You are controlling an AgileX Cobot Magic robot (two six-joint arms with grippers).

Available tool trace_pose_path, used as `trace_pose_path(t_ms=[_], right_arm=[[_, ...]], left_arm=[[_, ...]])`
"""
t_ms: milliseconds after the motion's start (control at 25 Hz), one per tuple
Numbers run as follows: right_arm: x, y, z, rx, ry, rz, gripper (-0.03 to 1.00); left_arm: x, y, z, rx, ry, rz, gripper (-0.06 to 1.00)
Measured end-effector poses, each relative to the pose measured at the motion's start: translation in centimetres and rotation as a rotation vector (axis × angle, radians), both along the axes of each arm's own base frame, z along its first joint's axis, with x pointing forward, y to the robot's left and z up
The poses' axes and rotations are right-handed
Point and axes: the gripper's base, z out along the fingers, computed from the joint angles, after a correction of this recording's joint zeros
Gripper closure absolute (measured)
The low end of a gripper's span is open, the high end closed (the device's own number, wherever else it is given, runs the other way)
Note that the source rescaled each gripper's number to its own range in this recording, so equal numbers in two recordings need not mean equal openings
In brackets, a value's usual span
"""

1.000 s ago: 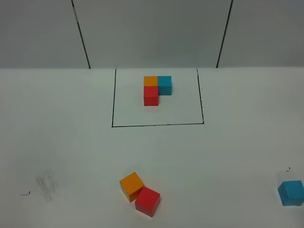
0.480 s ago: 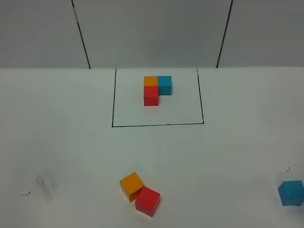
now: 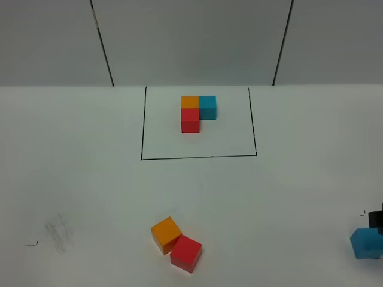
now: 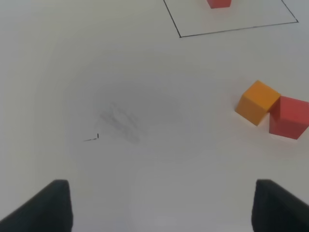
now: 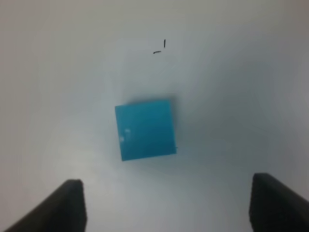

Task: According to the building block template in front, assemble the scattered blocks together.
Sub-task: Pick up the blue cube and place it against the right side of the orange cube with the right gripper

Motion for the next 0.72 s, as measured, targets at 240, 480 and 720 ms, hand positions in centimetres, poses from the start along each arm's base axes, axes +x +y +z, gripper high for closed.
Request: trace_pose_path(t_ms=[240, 480, 720], right_arm=[[2.5, 0.4, -2.9, 0.022, 0.029, 0.001, 0.40], [3.6, 0.7, -5.3, 0.040, 0.090, -0.012, 0.40], [3.8, 0.7, -5.7, 0.039, 0.094, -0.004, 0.40]], left_arm=[[0.0, 0.0, 0.0, -0.001, 0.000, 0.001, -0.01], [0.0, 0.0, 0.0, -0.001, 0.000, 0.001, -0.01], [0.0, 0.0, 0.0, -0.001, 0.000, 0.001, -0.01]])
